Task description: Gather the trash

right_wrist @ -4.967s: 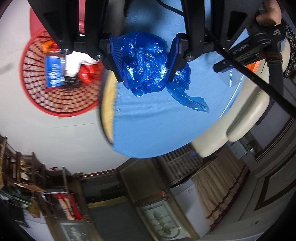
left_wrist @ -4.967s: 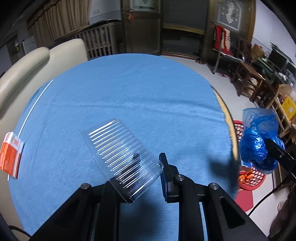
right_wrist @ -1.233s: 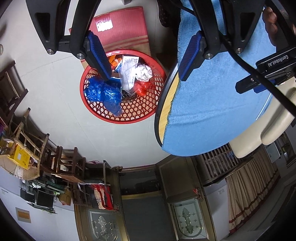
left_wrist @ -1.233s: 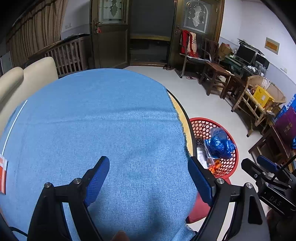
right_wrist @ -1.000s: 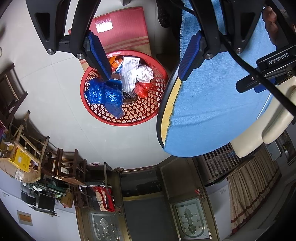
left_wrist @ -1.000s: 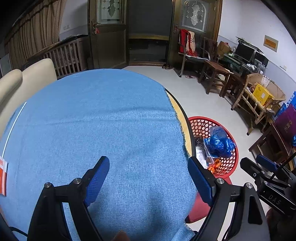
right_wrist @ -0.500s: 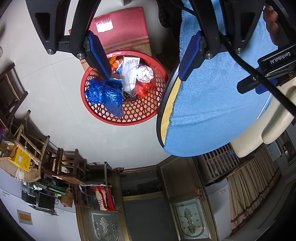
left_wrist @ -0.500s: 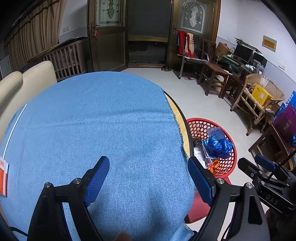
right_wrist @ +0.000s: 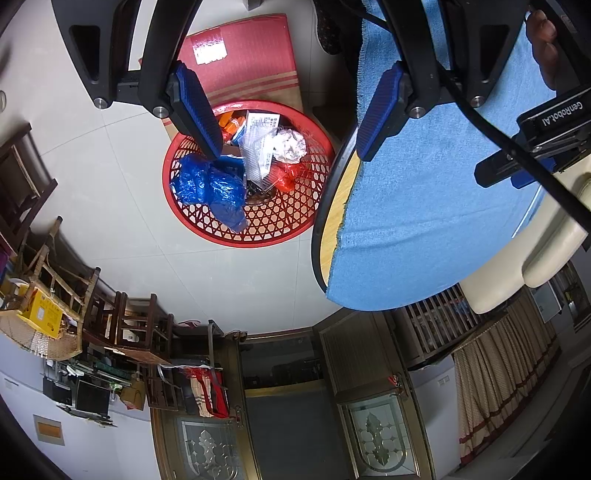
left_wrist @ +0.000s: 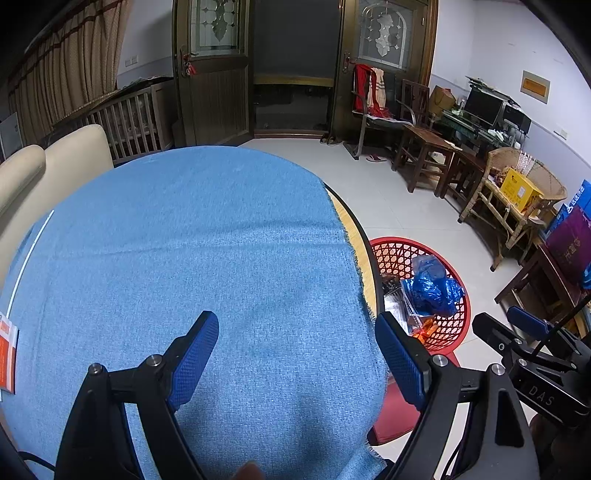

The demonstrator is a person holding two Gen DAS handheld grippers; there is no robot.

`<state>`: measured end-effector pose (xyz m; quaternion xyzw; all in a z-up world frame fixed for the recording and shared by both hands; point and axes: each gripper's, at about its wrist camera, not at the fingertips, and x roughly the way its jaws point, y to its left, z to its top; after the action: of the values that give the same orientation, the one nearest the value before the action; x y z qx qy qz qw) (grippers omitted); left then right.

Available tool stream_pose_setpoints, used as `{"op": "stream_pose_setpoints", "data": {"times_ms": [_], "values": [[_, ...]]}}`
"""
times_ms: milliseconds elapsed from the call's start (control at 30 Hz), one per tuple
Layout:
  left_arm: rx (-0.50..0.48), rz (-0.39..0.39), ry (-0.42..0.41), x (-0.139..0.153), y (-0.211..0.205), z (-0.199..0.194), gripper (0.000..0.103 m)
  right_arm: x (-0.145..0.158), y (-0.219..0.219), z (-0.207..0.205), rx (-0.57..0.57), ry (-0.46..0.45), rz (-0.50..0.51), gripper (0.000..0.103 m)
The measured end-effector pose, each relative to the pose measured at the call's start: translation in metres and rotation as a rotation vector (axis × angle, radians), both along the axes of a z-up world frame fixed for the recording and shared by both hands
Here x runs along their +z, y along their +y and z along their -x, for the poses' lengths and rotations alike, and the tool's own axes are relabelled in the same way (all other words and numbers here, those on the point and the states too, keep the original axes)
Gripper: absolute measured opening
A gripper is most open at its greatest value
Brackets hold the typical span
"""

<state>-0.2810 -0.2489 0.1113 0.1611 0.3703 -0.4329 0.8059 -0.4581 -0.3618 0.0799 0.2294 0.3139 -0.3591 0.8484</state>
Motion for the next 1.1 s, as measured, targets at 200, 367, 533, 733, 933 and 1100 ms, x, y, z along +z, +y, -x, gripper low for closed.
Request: {"op": "stream_pose_setpoints", "data": {"times_ms": [200, 367, 533, 733, 933, 1100], "values": [[-0.008, -0.004, -0.006, 0.0004, -0.0013, 0.0014, 0.087, 0.0005, 0.0004, 0.0003, 0.001, 0.001, 0.001, 0.078], [-0.012, -0.008, -0.009, 0.0009, -0.0030, 0.0018, 0.087, 0.0007, 0.0000, 0.0008, -0.002, -0.001, 0.001, 0.078], [-0.016, -0.011, -0.014, 0.0008, -0.0041, 0.0030, 0.087, 0.0006, -0.0006, 0.0006, -0.002, -0.001, 0.001, 0.078], [-0.021, -0.013, -0.020, 0.0020, -0.0049, 0.0053, 0.087, 0.0005, -0.0014, 0.0004, -0.003, -0.001, -0.001, 0.078], [-0.022, -0.014, -0.022, 0.0024, -0.0051, 0.0059, 0.087, 0.0012, -0.0018, 0.0009, -0.005, -0.002, -0.001, 0.078], [-0.028, -0.015, -0.025, 0.0027, -0.0052, 0.0075, 0.087, 0.0017, -0.0019, 0.0015, -0.005, -0.003, -0.001, 0.078]]}}
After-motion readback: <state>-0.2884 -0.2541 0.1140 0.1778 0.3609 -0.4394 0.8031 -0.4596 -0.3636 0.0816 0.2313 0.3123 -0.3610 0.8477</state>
